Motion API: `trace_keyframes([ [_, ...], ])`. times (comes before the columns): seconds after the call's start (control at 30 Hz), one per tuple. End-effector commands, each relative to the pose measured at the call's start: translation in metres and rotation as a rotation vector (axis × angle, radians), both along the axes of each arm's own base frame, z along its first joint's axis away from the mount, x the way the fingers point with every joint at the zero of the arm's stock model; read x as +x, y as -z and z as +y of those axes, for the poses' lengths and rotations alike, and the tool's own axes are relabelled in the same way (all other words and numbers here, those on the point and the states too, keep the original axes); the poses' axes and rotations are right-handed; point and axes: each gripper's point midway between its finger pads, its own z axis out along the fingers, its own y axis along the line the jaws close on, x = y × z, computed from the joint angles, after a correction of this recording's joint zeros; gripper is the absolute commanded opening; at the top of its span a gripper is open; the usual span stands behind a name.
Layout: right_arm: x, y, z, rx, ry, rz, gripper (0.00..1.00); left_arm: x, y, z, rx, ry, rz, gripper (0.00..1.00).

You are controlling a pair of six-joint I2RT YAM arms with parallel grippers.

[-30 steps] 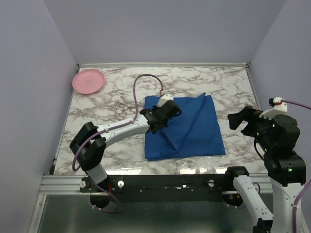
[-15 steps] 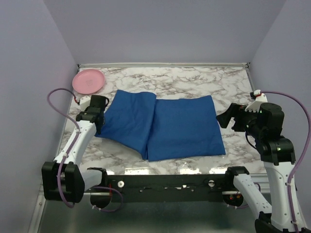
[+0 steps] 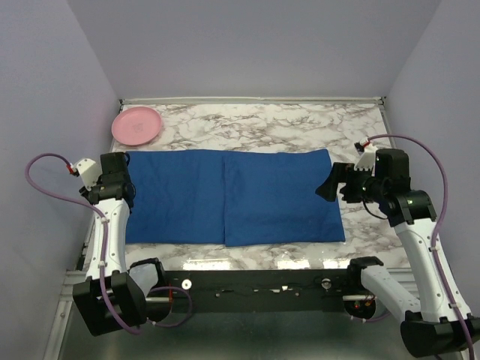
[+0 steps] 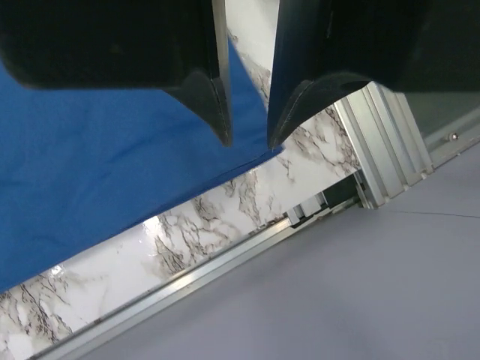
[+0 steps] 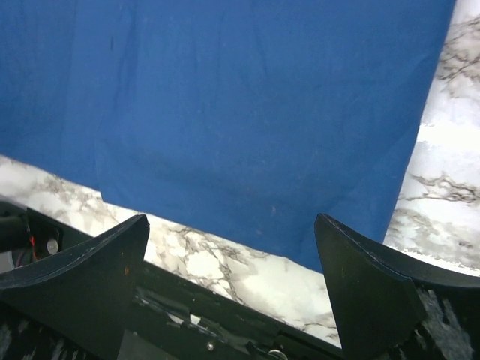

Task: Open and lay out the surgical kit
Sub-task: Open the surgical kit at the center of the board.

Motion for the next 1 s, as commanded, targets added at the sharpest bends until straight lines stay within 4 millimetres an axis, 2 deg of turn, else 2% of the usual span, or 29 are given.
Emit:
trace_keyframes([
  [0.0,-0.009,0.019,0.018,-0.003,-0.111,0.055,1.00,-0.005,-0.027,0.016,0.104,-0.057,-0.056,0.38],
  [0.03,-0.010,0.026,0.021,-0.009,-0.123,0.076,1.00,-0.002,-0.029,0.013,0.093,-0.035,-0.071,0.51],
  [0.1,-0.013,0.033,0.034,-0.020,-0.172,0.087,1.00,0.009,-0.037,0.005,0.071,0.037,-0.130,0.68],
  [0.13,-0.012,0.038,0.036,-0.030,-0.167,0.099,1.00,0.019,-0.031,-0.007,0.016,0.112,-0.157,0.78],
  [0.2,-0.014,0.045,0.054,-0.048,-0.224,0.108,1.00,0.038,-0.034,-0.025,-0.045,0.217,-0.239,0.84],
  [0.23,-0.011,0.049,0.056,-0.068,-0.211,0.111,1.00,0.052,-0.027,-0.051,-0.138,0.327,-0.268,0.89],
  [0.3,-0.013,0.058,0.076,-0.098,-0.269,0.115,1.00,0.067,-0.016,-0.075,-0.222,0.409,-0.272,0.93],
  [0.33,-0.010,0.063,0.080,-0.121,-0.261,0.113,1.00,0.075,-0.008,-0.102,-0.278,0.486,-0.268,0.95],
  [0.37,-0.013,0.062,0.097,-0.126,-0.311,0.088,1.00,0.080,-0.001,-0.118,-0.308,0.534,-0.256,0.95],
  [0.43,-0.010,0.077,0.112,-0.186,-0.327,0.102,1.00,0.089,0.017,-0.148,-0.354,0.590,-0.218,0.95],
  [0.47,-0.018,0.081,0.132,-0.208,-0.384,0.087,1.00,0.092,0.023,-0.171,-0.381,0.654,-0.199,0.96],
  [0.53,-0.012,0.092,0.150,-0.291,-0.384,0.072,0.99,0.099,0.040,-0.189,-0.404,0.689,-0.161,0.96],
  [0.57,-0.022,0.093,0.169,-0.315,-0.433,0.047,0.97,0.101,0.047,-0.198,-0.419,0.700,-0.150,0.96],
  [0.63,-0.019,0.101,0.192,-0.378,-0.449,0.022,0.93,0.105,0.065,-0.201,-0.431,0.682,-0.100,0.96],
  [0.67,-0.029,0.102,0.210,-0.387,-0.494,-0.005,0.93,0.107,0.071,-0.202,-0.435,0.674,-0.090,0.96],
  [0.73,-0.032,0.115,0.233,-0.427,-0.532,-0.014,0.90,0.109,0.089,-0.206,-0.459,0.660,-0.052,0.96],
  [0.77,-0.042,0.121,0.246,-0.441,-0.571,-0.021,0.89,0.110,0.094,-0.206,-0.462,0.657,-0.042,0.96],
  [0.9,-0.056,0.138,0.281,-0.493,-0.653,-0.040,0.81,0.101,0.129,-0.200,-0.482,0.584,0.057,0.99],
  [0.97,-0.064,0.143,0.294,-0.505,-0.690,-0.038,0.77,0.095,0.140,-0.196,-0.492,0.554,0.086,0.99],
])
